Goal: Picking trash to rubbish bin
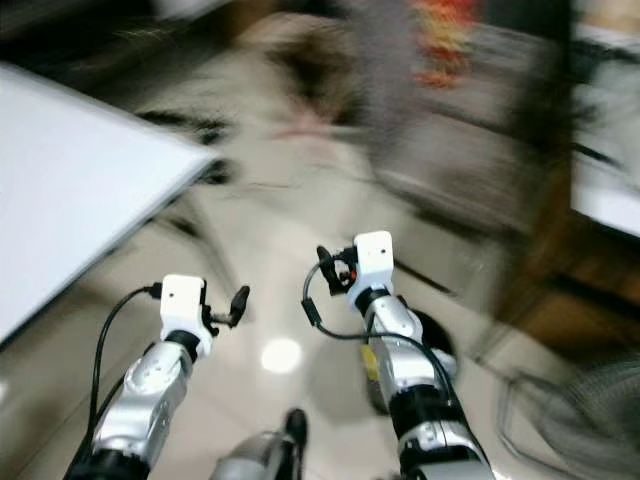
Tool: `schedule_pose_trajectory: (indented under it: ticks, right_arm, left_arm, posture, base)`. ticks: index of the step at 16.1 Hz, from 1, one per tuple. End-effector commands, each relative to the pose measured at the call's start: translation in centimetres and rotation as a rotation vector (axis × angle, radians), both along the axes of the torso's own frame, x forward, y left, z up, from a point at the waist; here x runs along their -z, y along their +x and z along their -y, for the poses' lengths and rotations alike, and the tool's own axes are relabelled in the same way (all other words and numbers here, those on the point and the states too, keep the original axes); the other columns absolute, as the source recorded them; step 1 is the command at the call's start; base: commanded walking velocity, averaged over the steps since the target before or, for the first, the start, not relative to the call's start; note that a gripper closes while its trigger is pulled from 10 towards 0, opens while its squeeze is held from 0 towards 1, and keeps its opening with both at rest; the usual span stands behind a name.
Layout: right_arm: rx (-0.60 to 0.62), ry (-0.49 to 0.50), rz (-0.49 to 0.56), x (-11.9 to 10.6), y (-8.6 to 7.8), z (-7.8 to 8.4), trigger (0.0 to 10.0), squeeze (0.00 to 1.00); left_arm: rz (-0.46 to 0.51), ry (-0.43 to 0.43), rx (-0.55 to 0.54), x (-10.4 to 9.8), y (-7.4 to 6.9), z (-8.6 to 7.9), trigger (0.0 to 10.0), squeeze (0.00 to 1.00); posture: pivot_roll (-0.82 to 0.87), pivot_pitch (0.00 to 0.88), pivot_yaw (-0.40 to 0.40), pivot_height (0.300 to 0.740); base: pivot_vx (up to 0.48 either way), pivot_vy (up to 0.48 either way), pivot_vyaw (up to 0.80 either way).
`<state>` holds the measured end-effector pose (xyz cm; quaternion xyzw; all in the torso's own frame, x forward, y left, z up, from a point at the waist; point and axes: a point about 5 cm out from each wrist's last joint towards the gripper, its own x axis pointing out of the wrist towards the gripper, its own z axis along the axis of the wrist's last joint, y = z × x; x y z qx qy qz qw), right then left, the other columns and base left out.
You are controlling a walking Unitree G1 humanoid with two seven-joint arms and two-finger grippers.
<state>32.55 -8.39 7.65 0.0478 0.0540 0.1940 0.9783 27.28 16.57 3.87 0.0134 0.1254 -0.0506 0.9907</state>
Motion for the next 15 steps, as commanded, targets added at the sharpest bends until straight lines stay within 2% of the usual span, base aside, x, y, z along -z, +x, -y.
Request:
schedule_pose_trajectory:
  ticks: [1, 4, 8, 15]
  right_arm:
    - [-0.004, 0.010, 0.010, -0.3, 0.0, -0.1, 10.0, 0.00]
    - [-0.009, 0.010, 0.008, -0.4, 0.1, -0.1, 10.0, 0.00]
    - [-0.027, 0.008, 0.008, -0.6, 0.4, -0.5, 10.0, 0.00]
    - [-0.093, 0.010, 0.004, -0.9, 0.7, -2.2, 10.0, 0.00]
  left_arm:
    - [0.010, 0.030, -0.024, -0.2, 0.3, -0.4, 10.0, 0.00]
    - [0.006, 0.049, -0.060, 0.1, 0.4, -1.1, 10.0, 0.00]
    - [0.010, 0.060, -0.082, 0.3, 0.5, -1.2, 10.0, 0.00]
    - [0.060, 0.088, -0.163, -0.2, 0.6, -2.8, 10.0, 0.00]
  posture:
    - [-0.02, 0.048, 0.050, 0.740]
    - [-0.01, 0.028, 0.044, 0.740]
    - [0.00, 0.000, 0.030, 0.740]
    - [0.04, 0.000, 0.010, 0.740]
  base:
    - [0.000, 0.000, 0.80]
    - [0.000, 0.000, 0.80]
    - [0.000, 0.000, 0.80]
    - [0.000, 0.000, 0.80]
